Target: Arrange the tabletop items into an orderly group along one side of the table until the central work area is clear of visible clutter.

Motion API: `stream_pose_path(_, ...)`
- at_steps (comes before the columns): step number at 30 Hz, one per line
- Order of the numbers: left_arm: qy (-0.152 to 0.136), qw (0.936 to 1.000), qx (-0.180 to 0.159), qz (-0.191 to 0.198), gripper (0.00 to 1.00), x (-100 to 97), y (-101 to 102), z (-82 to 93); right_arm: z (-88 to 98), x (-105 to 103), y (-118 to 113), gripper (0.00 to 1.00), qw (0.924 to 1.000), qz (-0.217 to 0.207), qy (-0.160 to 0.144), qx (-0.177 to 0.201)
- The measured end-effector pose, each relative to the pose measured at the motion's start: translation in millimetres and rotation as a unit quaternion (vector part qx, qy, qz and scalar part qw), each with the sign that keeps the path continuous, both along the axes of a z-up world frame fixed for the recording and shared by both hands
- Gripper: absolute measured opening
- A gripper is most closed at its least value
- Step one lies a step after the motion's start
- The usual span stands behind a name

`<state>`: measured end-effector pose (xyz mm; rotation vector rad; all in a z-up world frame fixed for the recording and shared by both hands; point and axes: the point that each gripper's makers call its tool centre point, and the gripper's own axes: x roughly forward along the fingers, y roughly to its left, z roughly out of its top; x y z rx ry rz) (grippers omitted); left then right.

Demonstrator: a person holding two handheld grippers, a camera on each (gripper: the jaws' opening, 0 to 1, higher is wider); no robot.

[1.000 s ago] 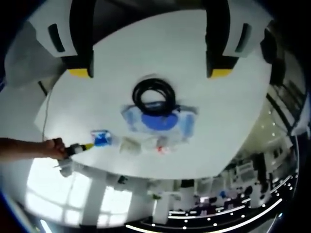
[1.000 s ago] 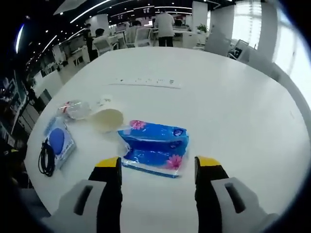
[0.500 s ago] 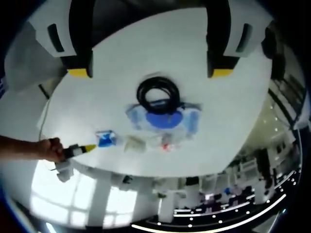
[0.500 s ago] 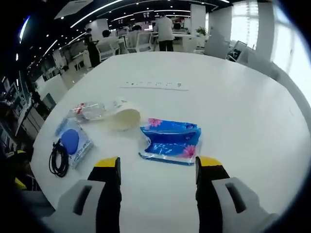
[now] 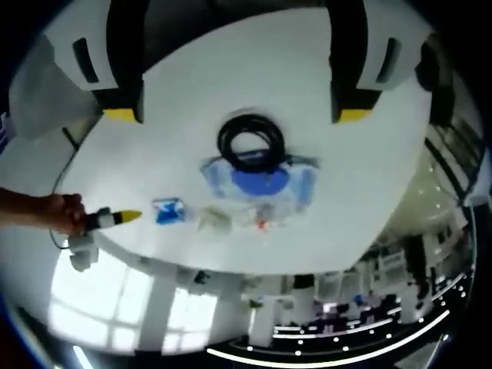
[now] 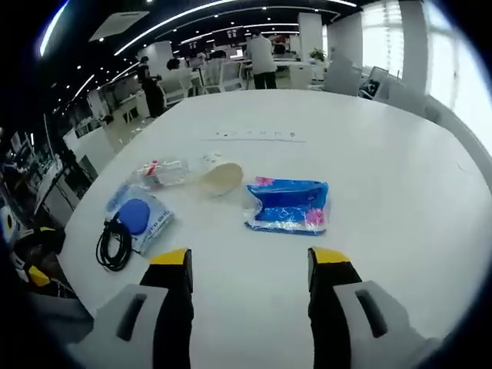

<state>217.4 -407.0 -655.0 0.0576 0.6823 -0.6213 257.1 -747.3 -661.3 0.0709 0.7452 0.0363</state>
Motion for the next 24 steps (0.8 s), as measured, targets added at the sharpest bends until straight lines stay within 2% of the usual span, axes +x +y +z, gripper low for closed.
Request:
stream_pose_path(6,0.010,0.9999,-0.005,-0.011,0.98,-2.9,-4,-3.2,-5.7,-7,5,0.62,0.9999,-0.004,-0.004,0.011)
stream_pose_path(11,0.015,0.9997,-0.013,-0.013,0.98,-2.7,-6,-3.7,-10.7,-14,13,0.63,0.9996,0.009,-0.012,0.022)
stream_pose_path(14,0.017,0.9995,-0.018,-0.017,0.98,-3.8,-9,-3.3,-9.6,-19,11,0.63,0.9995,-0.005,-0.012,0.029)
stream_pose_path(18,0.014,0.9994,-0.013,-0.030,0.98,-5.8,-13,-3.1,-12.6,-31,16,0.62,0.9995,-0.009,-0.007,0.031)
stream_pose_path(24,0.021,0.9992,-0.012,-0.032,0.98,-6.4,-13,-5.3,-10.8,-60,39,0.63,0.9991,-0.015,-0.004,0.039)
